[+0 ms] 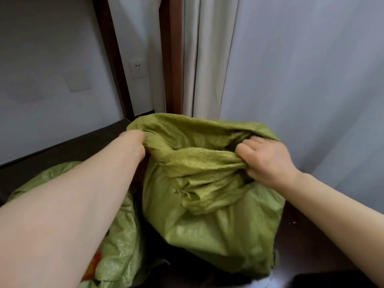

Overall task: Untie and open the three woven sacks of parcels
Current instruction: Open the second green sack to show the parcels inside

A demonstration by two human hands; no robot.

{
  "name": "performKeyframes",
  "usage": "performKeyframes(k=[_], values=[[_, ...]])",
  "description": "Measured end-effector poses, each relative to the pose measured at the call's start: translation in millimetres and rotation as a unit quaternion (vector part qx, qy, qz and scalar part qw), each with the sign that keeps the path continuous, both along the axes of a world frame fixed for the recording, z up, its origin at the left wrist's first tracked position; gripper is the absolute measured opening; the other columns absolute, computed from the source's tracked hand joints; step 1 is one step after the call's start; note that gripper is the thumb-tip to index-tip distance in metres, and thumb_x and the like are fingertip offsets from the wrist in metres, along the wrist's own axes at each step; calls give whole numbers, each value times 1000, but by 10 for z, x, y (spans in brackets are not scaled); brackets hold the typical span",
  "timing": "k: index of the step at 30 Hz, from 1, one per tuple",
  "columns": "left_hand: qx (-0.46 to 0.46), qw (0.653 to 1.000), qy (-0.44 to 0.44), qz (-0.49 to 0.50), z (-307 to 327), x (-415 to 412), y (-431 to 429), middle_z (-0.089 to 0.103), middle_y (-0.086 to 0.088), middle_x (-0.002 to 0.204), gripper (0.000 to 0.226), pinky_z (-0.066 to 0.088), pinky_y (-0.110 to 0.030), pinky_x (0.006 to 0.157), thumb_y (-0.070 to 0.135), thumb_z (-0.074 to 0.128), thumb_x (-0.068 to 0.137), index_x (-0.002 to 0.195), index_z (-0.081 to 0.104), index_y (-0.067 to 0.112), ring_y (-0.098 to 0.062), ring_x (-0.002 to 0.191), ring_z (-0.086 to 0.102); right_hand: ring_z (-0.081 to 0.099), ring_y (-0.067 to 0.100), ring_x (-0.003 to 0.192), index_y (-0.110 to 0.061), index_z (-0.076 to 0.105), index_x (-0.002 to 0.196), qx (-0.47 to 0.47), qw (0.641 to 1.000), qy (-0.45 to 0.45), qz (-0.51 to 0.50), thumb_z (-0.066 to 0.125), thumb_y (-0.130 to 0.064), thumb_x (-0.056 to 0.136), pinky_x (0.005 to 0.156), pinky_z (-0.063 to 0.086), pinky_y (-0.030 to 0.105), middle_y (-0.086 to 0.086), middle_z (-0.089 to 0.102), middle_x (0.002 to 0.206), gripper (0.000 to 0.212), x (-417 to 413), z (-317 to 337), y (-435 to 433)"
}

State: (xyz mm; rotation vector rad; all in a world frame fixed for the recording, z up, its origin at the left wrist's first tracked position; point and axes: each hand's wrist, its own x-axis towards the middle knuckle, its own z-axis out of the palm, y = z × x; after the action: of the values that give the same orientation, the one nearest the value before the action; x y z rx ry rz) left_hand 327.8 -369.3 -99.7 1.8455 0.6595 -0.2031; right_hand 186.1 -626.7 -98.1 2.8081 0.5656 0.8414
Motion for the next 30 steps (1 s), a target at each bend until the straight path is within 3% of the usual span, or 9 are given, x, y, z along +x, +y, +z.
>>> performKeyframes(k=[3, 5, 8, 11, 14, 20, 25, 28, 30], values=[[188, 952, -243, -8, 199, -215, -231, 36, -10, 142, 62, 36, -38, 106, 19, 62, 82, 138, 38, 12, -27, 129, 39, 59, 29, 69, -10, 63, 74, 74, 993, -82, -28, 56, -7, 55, 80, 35, 34, 3, 60, 68, 20, 126, 56, -54], [128, 885, -363, -262, 360, -549, -488, 43, -2, 137, 67, 35, -32, 108, 29, 68, 80, 140, 39, 16, -18, 128, 43, 61, 30, 79, -14, 65, 77, 190, 976, -75, -76, 60, -12, 60, 88, 27, 31, 0, 66, 74, 18, 188, 79, -40], [236, 755, -237, -564, 296, -985, -858, 34, -1, 149, 122, 36, -35, 107, 60, 75, 61, 151, 3, 20, -18, 133, 39, 63, 23, 88, -27, 64, 74, 454, 884, 18, -108, 66, -16, 71, 97, 39, 36, -6, 68, 81, 11, 268, 156, 39], [407, 704, -297, -501, 53, -1058, -1058, 46, -7, 131, 98, 46, -41, 83, 36, 67, 79, 149, 0, 22, -31, 115, 54, 62, 14, 90, -26, 64, 82, 627, 766, 79, -119, 62, 0, 73, 93, 50, 35, -8, 66, 87, 27, 253, 267, 89], [402, 704, -420, -408, 88, -971, -1102, 44, -7, 117, 61, 40, -36, 65, 10, 47, 88, 143, 26, 27, -29, 106, 53, 47, 16, 118, -25, 61, 109, 633, 745, -2, -211, 50, 0, 70, 109, 35, 34, -10, 51, 115, 48, 116, 275, 118], [387, 667, -534, -346, 207, -1055, -1157, 54, -12, 101, 43, 28, -25, 41, 11, 36, 81, 115, 61, 11, -30, 92, 55, 66, 26, 88, -19, 66, 96, 928, 314, 165, -115, 57, -38, 86, 75, 55, 49, 9, 72, 89, 23, -143, 377, 342], [243, 673, -431, -550, 116, -1198, -1123, 52, -3, 131, 63, 42, -37, 101, 41, 55, 77, 133, 49, 13, -20, 122, 46, 67, 34, 95, 0, 60, 115, 946, 256, 115, -160, 55, -9, 92, 79, 55, 49, 18, 66, 112, 25, 177, 154, 176], [379, 630, -321, -597, 119, -932, -825, 28, 2, 152, 106, 6, -37, 119, 62, 63, 72, 151, 9, 17, -14, 142, 23, 67, 34, 86, 1, 56, 119, 950, 231, 95, -187, 48, -5, 94, 58, 57, 45, 20, 65, 110, 27, 225, 81, -116], [453, 625, -257, -581, 99, -805, -655, 48, 2, 138, 78, 20, -43, 116, 52, 63, 76, 142, 34, 20, -21, 134, 40, 68, 32, 80, 0, 55, 121, 944, 239, 103, -200, 48, -6, 94, 43, 55, 42, 20, 66, 106, 29, 284, 68, -267]])
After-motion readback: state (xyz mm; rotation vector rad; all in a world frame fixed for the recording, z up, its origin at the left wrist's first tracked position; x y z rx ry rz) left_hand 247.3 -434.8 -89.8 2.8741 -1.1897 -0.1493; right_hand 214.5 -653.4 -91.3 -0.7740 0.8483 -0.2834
